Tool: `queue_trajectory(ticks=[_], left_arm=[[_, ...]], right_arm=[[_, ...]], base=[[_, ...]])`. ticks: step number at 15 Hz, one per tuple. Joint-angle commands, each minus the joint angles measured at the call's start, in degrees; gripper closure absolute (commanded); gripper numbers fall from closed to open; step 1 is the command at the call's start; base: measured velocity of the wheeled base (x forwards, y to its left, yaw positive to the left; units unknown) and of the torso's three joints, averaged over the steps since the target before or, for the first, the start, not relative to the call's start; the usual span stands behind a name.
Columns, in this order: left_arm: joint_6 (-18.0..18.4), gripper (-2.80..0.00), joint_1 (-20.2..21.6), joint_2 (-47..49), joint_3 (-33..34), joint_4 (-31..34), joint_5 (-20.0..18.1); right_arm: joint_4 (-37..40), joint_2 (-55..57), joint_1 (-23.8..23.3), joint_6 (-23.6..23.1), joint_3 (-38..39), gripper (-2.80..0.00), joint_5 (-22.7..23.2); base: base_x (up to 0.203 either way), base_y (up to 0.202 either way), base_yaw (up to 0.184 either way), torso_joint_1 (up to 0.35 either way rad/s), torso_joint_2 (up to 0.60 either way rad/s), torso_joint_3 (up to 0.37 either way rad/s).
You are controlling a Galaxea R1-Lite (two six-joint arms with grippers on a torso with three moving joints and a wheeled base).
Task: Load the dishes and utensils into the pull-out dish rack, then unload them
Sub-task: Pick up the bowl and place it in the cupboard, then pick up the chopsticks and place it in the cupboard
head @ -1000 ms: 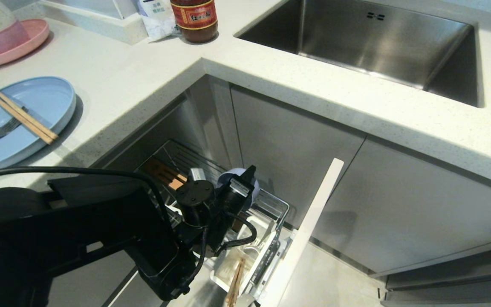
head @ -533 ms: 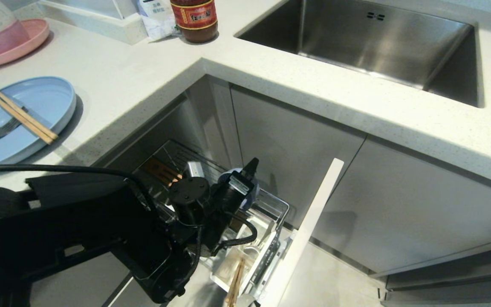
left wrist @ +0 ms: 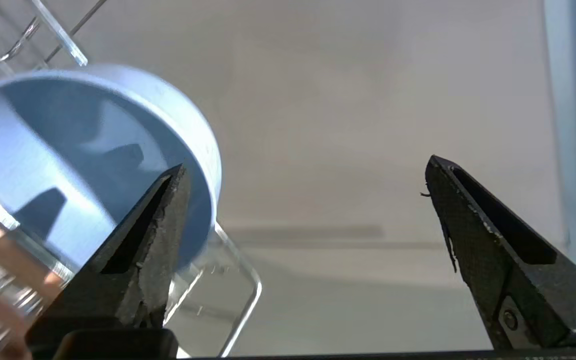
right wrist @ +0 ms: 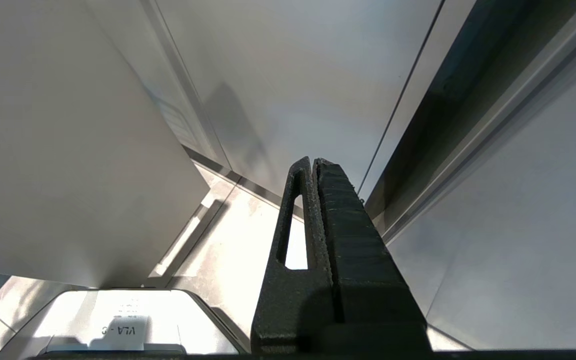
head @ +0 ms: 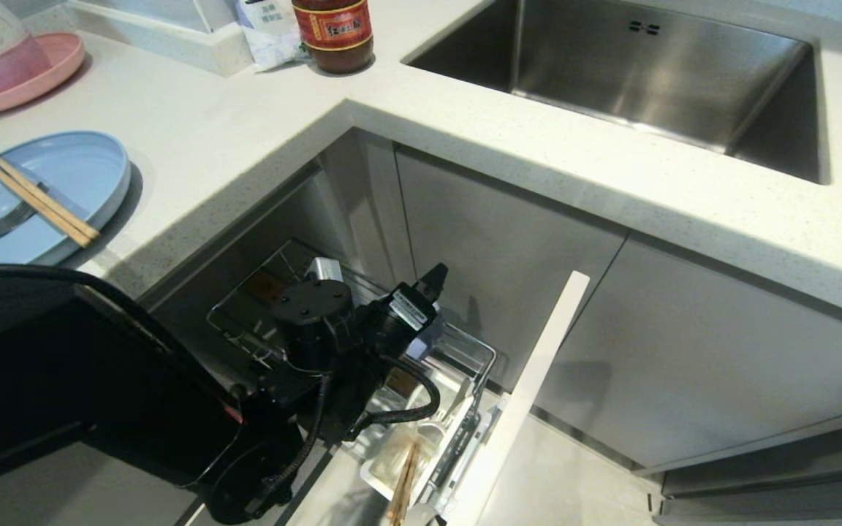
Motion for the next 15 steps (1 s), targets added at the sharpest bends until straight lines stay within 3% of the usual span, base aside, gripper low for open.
queue_trajectory(ticks=[1, 4, 5, 7, 12, 15], left_arm=[[0.1, -2.80, -1.1, -4.9, -0.1, 3.6, 0.9], [1.0, -2.76, -2.0, -7.5, 0.0, 7.1, 2.0], [2.3, 0.00, -2.0, -8.2, 0.0, 7.9, 2.6], [4.1, 0.00, -2.1, -9.8, -0.4, 9.6, 2.7], [14.7, 0.00, -5.6, -16.8, -1.2, 9.2, 2.6], [25.7, 0.00, -7.5, -23.0, -0.8, 7.6, 2.3]], right_arm=[[0.0, -0.2, 0.0, 0.0, 0.1, 0.00, 0.0], [0.0, -0.2, 0.0, 0.0, 0.1, 0.00, 0.0], [0.0, -0.2, 0.1, 0.0, 0.1, 0.00, 0.0], [0.0, -0.2, 0.0, 0.0, 0.1, 0.00, 0.0], [0.0, -0.2, 0.0, 0.0, 0.1, 0.00, 0.0], [0.0, -0.2, 0.0, 0.0, 0.1, 0.00, 0.0]], base=[[0.000, 0.000, 0.000, 0.000, 0.00, 0.000], [0.000, 0.000, 0.000, 0.000, 0.00, 0.000], [0.000, 0.000, 0.000, 0.000, 0.00, 0.000], [0.000, 0.000, 0.000, 0.000, 0.00, 0.000], [0.000, 0.000, 0.000, 0.000, 0.00, 0.000], [0.000, 0.000, 0.000, 0.000, 0.00, 0.000]])
